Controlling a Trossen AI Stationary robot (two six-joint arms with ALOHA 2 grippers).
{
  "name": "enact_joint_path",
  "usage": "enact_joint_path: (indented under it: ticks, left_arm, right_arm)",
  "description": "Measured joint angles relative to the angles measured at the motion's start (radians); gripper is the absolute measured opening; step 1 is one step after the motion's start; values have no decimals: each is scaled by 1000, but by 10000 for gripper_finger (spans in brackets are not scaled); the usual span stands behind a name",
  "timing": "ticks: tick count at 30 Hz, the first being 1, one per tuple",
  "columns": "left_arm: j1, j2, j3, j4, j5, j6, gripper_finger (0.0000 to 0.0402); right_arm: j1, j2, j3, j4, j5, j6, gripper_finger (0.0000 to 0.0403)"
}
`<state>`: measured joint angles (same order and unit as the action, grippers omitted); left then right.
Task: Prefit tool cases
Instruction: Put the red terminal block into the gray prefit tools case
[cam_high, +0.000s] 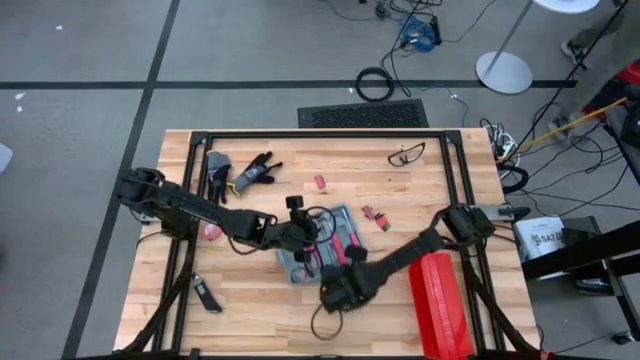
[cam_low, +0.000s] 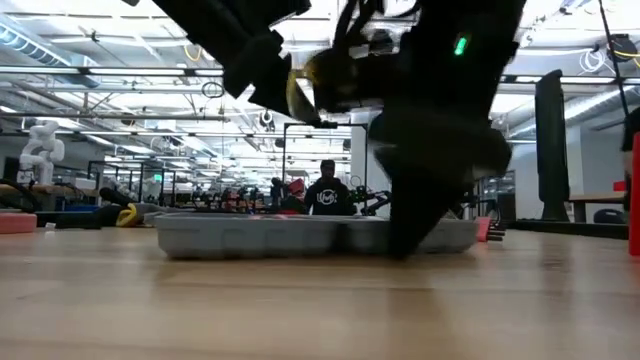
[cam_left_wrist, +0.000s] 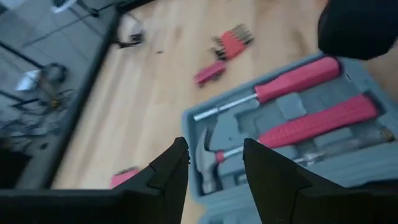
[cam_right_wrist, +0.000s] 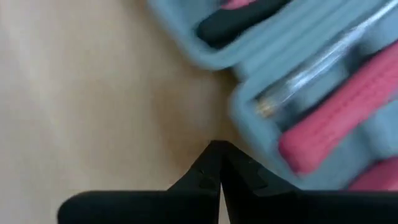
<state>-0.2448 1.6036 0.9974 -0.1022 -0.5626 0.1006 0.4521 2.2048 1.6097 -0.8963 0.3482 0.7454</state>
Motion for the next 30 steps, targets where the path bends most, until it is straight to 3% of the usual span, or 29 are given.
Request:
enact_joint_path:
  ticks: [6, 12, 16, 19, 22, 26, 28, 30]
  left_arm:
    - [61, -100, -1, -60, -135, 93, 157]
    - [169, -304, 0, -34, -117, 141, 157]
    - [216, -408, 0, -47, -53, 142, 157]
    - [232, -432, 1, -79, 13, 144, 157]
    - [260, -432, 0, -128, 10, 166, 157]
    - [345, -426, 0, -148, 17, 200, 157]
    - [392, -421, 0, -151, 73, 235, 157]
    - [434, -414, 0, -163, 230, 277, 157]
  right_arm:
    - [-35, -80, -9, -106, 61, -156, 0]
    - [-114, -272, -5, -281, 139, -317, 0]
    - [-177, -456, -14, -443, 245, -344, 0]
    - [-275, -640, -104, -433, 311, -376, 0]
    - [-421, -891, -248, -391, 324, -411, 0]
    - [-698, -1236, -547, -83, 132, -504, 0]
    - [-781, -1375, -741, 166, -93, -570, 0]
    - [-816, -1455, -922, 439, -344, -577, 0]
